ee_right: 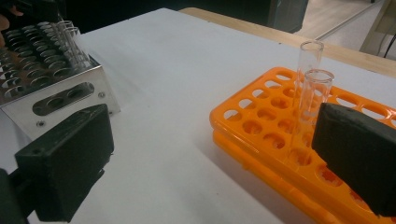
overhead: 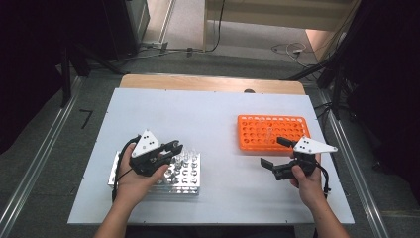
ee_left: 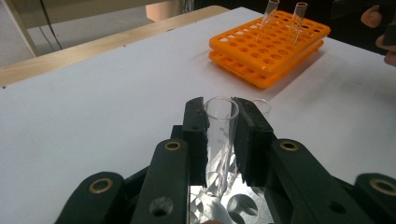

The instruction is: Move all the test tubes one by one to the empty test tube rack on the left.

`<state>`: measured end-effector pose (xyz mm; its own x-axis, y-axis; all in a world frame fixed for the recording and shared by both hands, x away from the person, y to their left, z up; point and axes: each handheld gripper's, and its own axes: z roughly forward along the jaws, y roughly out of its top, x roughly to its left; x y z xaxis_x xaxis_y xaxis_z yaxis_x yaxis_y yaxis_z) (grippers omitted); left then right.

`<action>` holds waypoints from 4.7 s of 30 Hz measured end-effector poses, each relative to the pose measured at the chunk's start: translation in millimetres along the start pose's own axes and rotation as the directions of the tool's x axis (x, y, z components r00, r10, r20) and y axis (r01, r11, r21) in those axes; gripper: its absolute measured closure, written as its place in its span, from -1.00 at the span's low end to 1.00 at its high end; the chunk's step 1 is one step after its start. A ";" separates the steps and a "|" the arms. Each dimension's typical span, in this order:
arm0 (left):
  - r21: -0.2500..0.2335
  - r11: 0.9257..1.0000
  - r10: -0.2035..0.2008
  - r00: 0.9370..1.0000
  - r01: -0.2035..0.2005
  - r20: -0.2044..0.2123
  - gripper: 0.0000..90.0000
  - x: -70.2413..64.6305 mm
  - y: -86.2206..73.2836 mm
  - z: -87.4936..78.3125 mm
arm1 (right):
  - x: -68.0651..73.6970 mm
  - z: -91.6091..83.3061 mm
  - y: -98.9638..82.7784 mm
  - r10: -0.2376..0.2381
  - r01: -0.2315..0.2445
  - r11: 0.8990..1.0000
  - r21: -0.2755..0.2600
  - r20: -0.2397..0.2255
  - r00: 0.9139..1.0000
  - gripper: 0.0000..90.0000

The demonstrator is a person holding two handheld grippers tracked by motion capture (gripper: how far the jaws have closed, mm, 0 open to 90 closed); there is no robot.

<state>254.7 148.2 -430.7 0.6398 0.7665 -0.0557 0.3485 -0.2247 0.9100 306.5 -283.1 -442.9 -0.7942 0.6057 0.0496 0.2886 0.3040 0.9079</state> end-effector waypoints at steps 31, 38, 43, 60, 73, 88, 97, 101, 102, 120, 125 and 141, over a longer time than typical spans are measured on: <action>0.142 0.989 -0.035 0.999 0.035 0.000 0.67 1.4 0.1 13.0 | -1.3 -0.6 -0.8 0.004 -0.004 1.000 0.002 0.005 1.000 -1.00; 0.141 0.989 -0.037 0.999 0.035 0.011 0.53 1.4 0.2 12.5 | -2.0 -0.8 -1.0 0.004 -0.004 1.000 0.003 0.006 1.000 -1.00; 0.106 0.994 -0.034 0.999 0.032 0.017 0.17 2.8 0.9 7.9 | -3.2 -1.2 -1.2 0.009 -0.009 1.000 0.002 0.007 1.000 -1.00; 0.011 0.999 -0.049 0.995 0.048 0.091 -0.96 2.8 8.7 -4.7 | -20.5 6.3 2.0 0.051 -0.050 0.999 -0.009 0.039 0.998 -1.00; -0.058 0.996 -0.056 0.990 0.064 0.127 -1.00 -4.9 15.7 -7.6 | -37.2 28.0 -4.2 0.102 -0.106 0.994 0.024 0.130 0.986 -0.78; -0.053 0.997 -0.043 0.987 0.052 0.152 -1.00 -14.9 17.7 -0.3 | -36.7 41.4 -11.5 0.096 -0.114 0.992 0.062 0.237 0.967 0.09; -0.056 0.998 -0.033 0.985 0.043 0.168 -1.00 -19.1 18.3 1.8 | -37.0 44.8 -15.8 0.081 -0.104 0.992 0.077 0.262 0.962 0.35; -0.053 0.998 -0.030 0.985 0.040 0.171 -1.00 -22.0 18.5 3.8 | -36.3 46.0 -17.4 0.071 -0.097 0.992 0.079 0.277 0.958 0.45; -0.053 0.998 -0.027 0.985 0.036 0.173 -1.00 -22.5 18.6 4.2 | -36.3 46.3 -17.4 0.066 -0.091 0.993 0.078 0.279 0.958 0.48; -0.059 0.998 -0.010 0.981 0.021 0.196 -1.00 -34.6 23.2 13.4 | -34.9 42.0 -14.4 0.068 -0.086 0.995 0.053 0.276 0.959 0.65; -0.067 0.998 0.000 0.979 0.013 0.201 -1.00 -39.8 28.7 19.3 | -32.4 35.3 -8.1 0.065 -0.075 0.997 0.028 0.271 0.960 0.65; -0.081 0.997 0.012 0.974 0.007 0.226 -1.00 -50.7 36.4 30.0 | -2.3 23.2 17.6 0.002 -0.002 1.000 -0.001 0.208 0.978 0.65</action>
<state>255.5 83.1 -407.1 0.7820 0.6081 -0.1364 0.2959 -0.1697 0.9400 325.8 -262.0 -436.7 -0.6652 0.7458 -0.0360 0.2897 0.3023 0.9081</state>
